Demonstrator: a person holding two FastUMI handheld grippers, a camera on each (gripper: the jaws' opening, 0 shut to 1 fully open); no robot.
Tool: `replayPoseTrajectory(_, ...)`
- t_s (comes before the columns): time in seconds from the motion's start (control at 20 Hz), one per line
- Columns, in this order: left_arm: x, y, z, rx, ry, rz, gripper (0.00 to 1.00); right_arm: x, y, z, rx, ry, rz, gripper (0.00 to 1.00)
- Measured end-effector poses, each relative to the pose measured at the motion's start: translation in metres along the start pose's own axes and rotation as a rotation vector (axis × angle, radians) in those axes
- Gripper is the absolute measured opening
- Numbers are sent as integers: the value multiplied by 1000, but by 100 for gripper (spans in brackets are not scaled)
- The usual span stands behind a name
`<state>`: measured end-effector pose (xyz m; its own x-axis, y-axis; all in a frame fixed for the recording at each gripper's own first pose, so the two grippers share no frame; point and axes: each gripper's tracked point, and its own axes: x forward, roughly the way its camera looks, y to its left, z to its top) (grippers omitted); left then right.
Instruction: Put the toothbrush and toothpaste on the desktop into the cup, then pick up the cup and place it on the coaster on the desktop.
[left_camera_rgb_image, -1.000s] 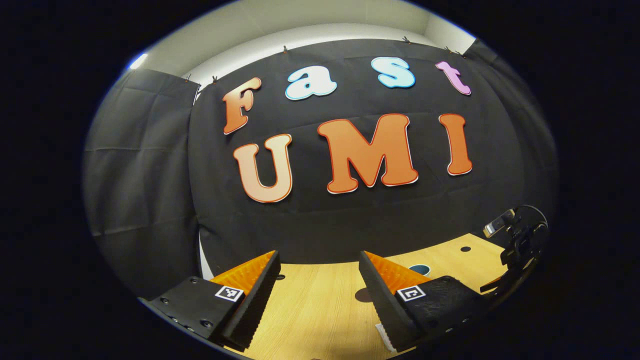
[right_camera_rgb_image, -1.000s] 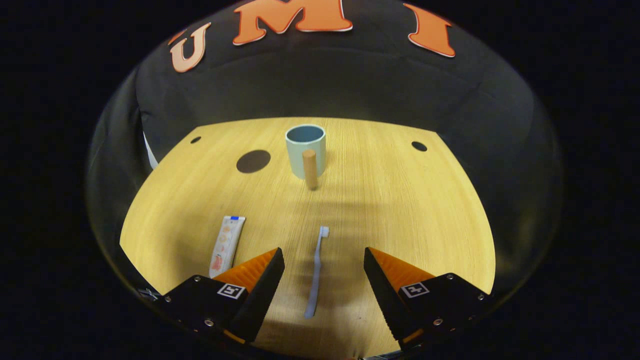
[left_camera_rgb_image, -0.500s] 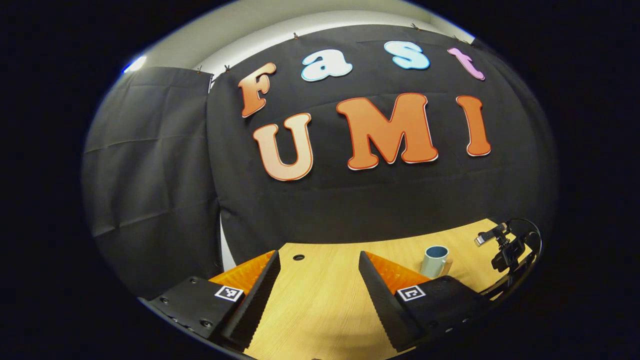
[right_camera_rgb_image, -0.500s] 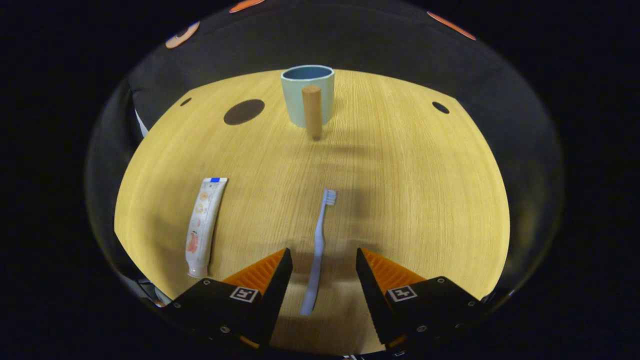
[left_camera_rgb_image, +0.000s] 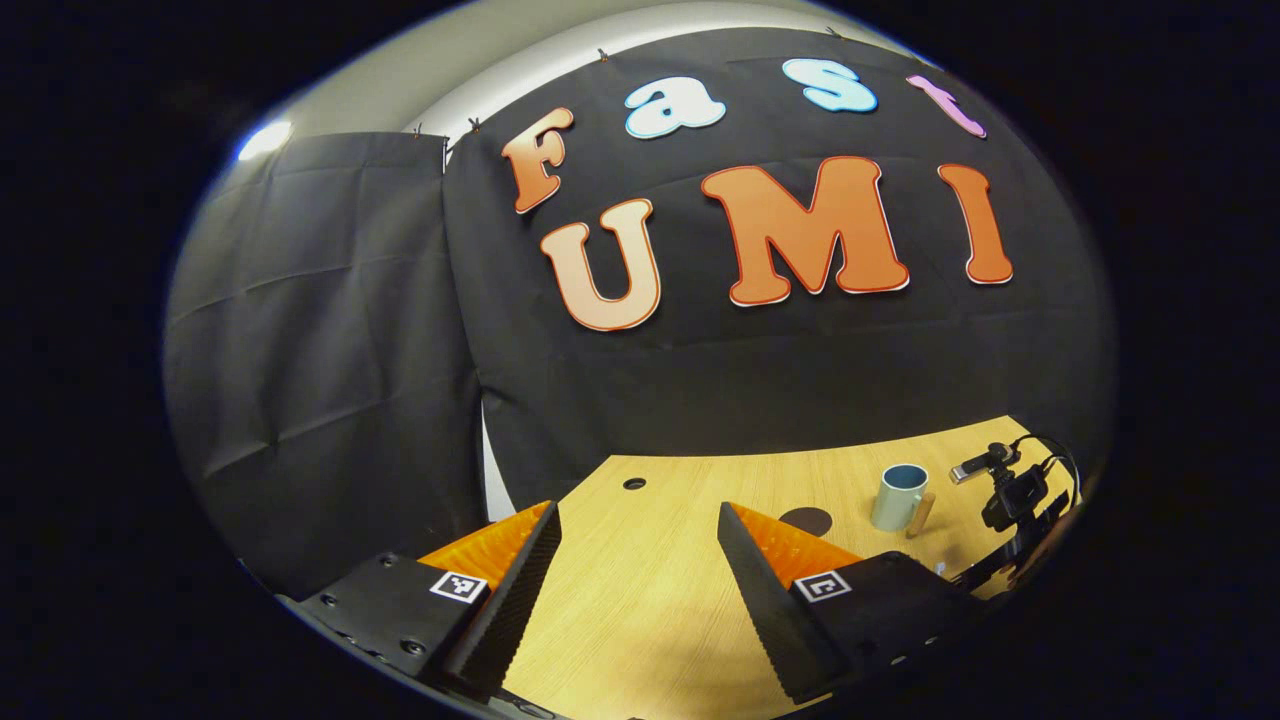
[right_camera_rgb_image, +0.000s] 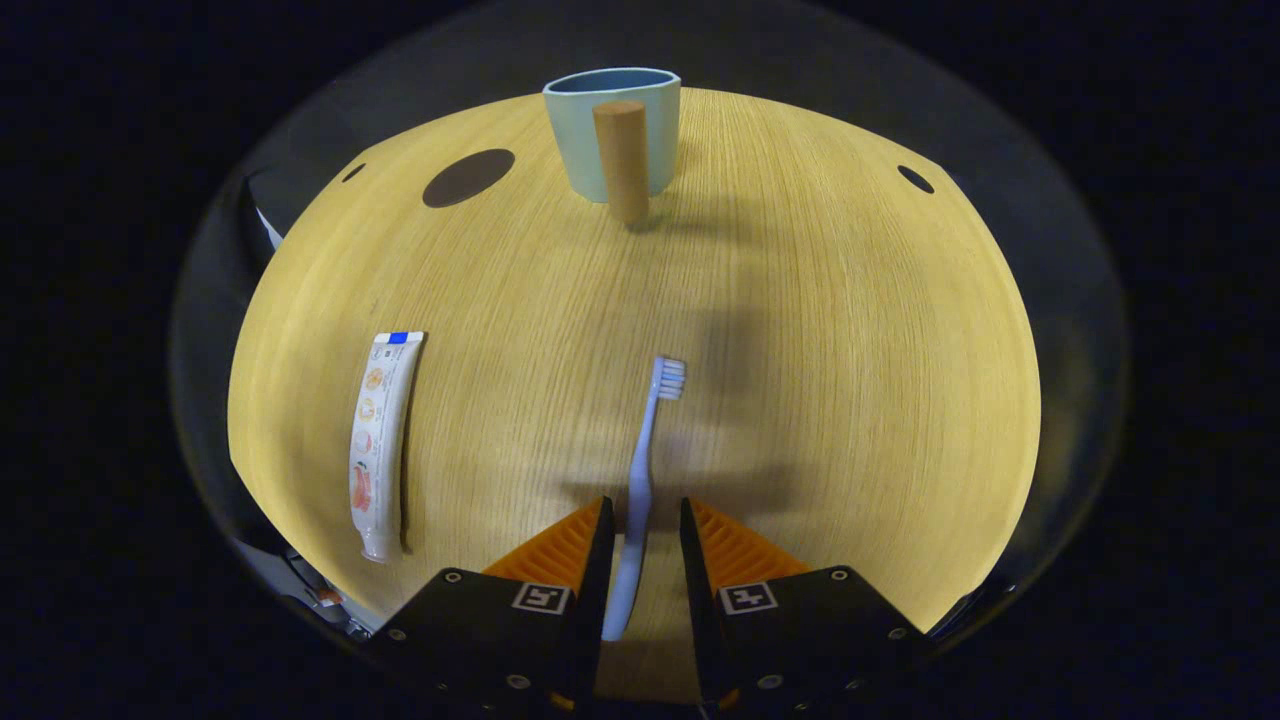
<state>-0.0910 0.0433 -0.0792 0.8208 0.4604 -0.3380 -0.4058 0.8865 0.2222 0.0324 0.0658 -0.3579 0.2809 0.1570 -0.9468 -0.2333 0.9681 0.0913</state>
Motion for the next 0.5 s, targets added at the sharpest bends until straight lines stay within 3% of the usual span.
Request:
replayPoseTrajectory(0.1, 3, -6, -4, 17, 18, 8, 96, 0, -1, 3, -2, 8, -7, 26)
replayPoseTrajectory(0.2, 5, -15, -6, 33, 31, -3, 96, 0, 0, 3, -15, 4, 2, 15)
replayPoseTrajectory(0.5, 35, -87, -44, 47, 211, -204, 96, -3, 4, 0, 61, 13, 121, 4)
